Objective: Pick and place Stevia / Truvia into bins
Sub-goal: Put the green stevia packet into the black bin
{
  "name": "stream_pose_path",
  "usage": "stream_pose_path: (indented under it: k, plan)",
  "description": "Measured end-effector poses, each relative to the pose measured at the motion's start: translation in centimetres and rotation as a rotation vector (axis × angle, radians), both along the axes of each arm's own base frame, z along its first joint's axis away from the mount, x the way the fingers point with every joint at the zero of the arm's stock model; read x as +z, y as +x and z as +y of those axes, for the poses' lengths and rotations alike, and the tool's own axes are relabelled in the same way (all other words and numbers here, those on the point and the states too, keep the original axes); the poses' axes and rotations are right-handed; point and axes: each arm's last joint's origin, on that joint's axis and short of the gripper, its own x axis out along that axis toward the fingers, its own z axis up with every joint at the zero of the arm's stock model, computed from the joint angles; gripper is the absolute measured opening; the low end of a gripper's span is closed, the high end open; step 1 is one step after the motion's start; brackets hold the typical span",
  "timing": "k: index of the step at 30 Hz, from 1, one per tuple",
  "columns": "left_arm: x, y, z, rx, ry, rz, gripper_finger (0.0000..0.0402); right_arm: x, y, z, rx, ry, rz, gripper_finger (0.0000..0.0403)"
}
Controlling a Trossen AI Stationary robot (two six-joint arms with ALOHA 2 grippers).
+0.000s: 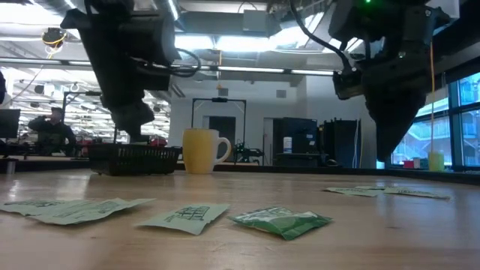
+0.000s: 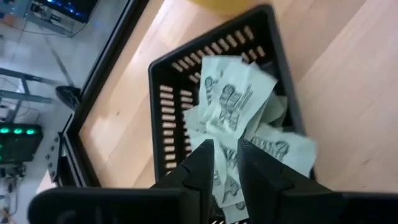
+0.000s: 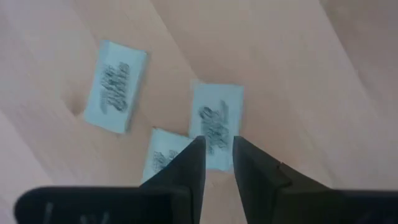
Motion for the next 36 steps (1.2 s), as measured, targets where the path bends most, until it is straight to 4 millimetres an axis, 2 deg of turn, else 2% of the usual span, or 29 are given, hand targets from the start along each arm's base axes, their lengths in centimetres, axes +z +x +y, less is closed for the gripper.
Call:
stream_pose_path:
  k: [17, 24, 36]
  plan:
    - [0.3, 0.7, -0.2, -0.053, -0.047, -0.011, 0.0063, -4.7, 1.9, 0.3, 0.027, -0.048, 0.107, 0.0083]
    - [0.3, 0.7, -0.2, -0.053, -0.047, -0.015, 0.0061, -4.5, 1.9, 0.2, 0.02, -0.076, 0.099, 0.0077]
    - [0.4, 0.9, -0.2, -0.065, -0.045, -0.027, 0.0061, -4.0, 1.9, 0.1, 0.029, -0.098, 0.077, 0.0005]
